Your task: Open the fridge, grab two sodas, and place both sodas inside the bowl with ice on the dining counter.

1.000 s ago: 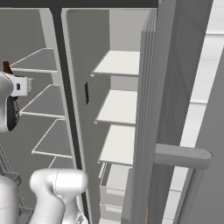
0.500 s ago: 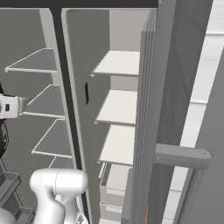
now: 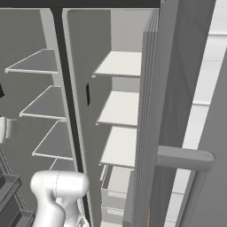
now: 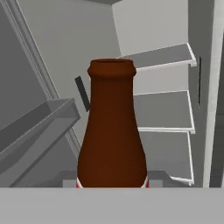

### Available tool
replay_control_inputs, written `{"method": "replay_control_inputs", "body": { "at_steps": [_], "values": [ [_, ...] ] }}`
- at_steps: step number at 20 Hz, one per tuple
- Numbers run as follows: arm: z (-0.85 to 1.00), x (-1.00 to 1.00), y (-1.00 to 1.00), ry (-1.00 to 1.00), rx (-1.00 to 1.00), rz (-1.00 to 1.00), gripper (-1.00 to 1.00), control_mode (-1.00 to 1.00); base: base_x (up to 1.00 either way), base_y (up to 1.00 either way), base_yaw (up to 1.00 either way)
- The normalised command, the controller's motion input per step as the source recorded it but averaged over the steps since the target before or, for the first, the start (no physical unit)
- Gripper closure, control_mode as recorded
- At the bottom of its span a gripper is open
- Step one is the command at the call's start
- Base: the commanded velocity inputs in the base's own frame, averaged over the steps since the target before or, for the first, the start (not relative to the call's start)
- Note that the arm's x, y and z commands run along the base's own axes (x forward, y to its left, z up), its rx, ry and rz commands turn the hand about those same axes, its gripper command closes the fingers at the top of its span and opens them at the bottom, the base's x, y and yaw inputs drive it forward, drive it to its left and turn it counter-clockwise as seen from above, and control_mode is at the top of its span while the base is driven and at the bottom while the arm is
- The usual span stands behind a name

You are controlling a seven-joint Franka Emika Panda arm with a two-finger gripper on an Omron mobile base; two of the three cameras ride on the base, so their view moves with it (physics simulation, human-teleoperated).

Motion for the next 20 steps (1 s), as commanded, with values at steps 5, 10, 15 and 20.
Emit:
{"method": "replay_control_inputs", "body": {
  "at_steps": [5,10,15,20],
  "values": [
    [-0.1,-0.43,-0.14,0.0,0.0,-0.01,1.0,-1.0,0.0,0.0,0.0],
    [-0.05,-0.04,-0.03,0.0,0.0,-0.01,1.0,-1.0,0.0,0.0,0.0],
    [-0.07,-0.02,0.0,0.0,0.0,0.0,1.0,1.0,-0.21,0.06,0.02],
    [0.0,0.0,0.0,0.0,0.0,0.0,1.0,1.0,-0.75,0.17,0.17]
  ]
}}
